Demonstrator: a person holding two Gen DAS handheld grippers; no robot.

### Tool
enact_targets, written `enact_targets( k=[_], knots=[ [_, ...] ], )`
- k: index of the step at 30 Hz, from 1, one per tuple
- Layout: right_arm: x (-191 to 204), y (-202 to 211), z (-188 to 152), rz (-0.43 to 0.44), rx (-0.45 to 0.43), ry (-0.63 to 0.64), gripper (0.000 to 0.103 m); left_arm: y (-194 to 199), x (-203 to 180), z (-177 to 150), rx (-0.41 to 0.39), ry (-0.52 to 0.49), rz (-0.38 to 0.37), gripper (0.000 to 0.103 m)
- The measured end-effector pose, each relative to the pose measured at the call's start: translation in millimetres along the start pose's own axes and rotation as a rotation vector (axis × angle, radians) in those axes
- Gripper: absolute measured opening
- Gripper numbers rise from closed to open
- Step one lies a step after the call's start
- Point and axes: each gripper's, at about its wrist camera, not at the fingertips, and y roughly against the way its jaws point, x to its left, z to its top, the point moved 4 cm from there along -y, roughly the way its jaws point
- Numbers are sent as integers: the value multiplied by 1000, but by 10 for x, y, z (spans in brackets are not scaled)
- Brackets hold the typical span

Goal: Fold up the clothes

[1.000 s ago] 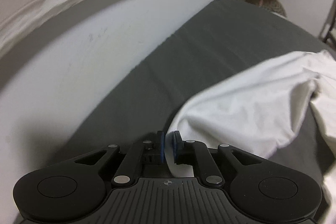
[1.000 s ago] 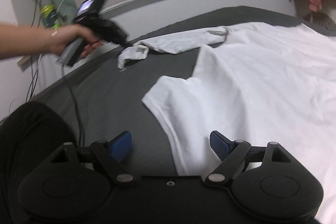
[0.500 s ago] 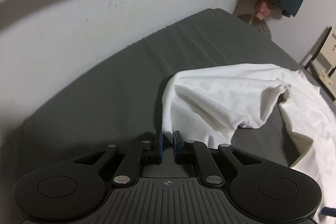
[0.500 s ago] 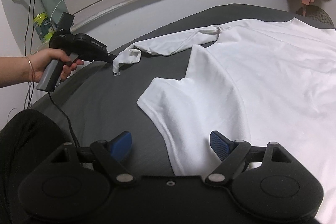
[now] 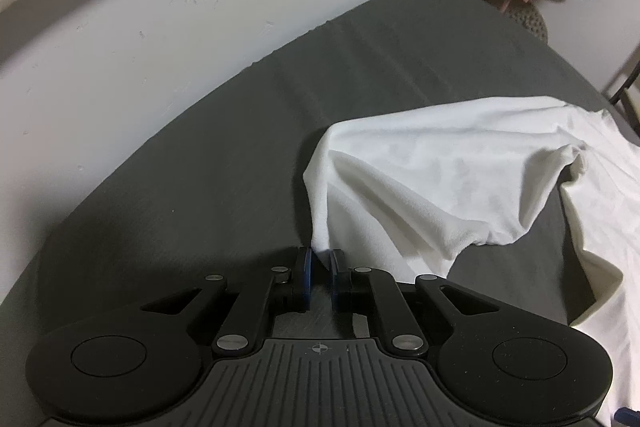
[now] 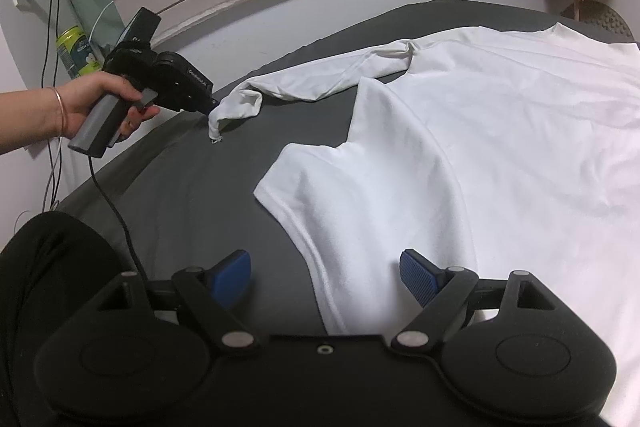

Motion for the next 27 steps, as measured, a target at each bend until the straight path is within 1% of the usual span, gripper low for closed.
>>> enact_targets(
  k=[4,5,6,7,8,9,10,11,15,16,19,20,21,22,23,24,27],
  knots=[
    [1,9,4,0,-2,3,82,1,-36,-39,15,-28,-2,10],
    [1,14,5,0,-2,3,82,4,-32,-51,16,-29,-19,17],
    [1,17,7,0,-4,3,82,7,-28,-63,17,-28,-37,31],
    [1,15,8,-1,-4,3,82,15,-17,-69,19,-13,-69,40],
    [2,12,9,-1,-4,3,82,21,-8,-77,21,8,-114,67],
    [5,13,7,-1,-4,4,82,22,-20,-89,21,29,-144,84],
    [8,13,5,-2,-4,6,82,24,-34,-100,21,45,-171,87],
    [12,14,3,-2,-4,8,82,24,-77,-103,17,16,-154,87],
    [0,17,8,-3,-6,10,82,123,-191,-93,-83,-90,-103,87],
    [-5,17,9,-3,-6,10,82,182,-147,-61,-131,-55,-107,87],
    [-19,18,14,-3,-8,9,82,282,56,47,-208,90,-218,86],
    [-23,18,16,-4,-8,8,82,257,86,69,-193,100,-222,84],
    [-28,18,17,-4,-8,8,82,232,116,91,-178,110,-227,66],
    [-28,12,20,-3,-8,8,82,207,142,111,-163,117,-231,56],
    [-27,7,24,-3,-7,9,82,190,135,104,-151,103,-227,46],
    [-28,8,27,-2,-8,8,82,173,128,95,-139,90,-225,46],
    [-30,16,34,2,-12,7,82,115,72,30,-119,92,-250,46]
  ],
)
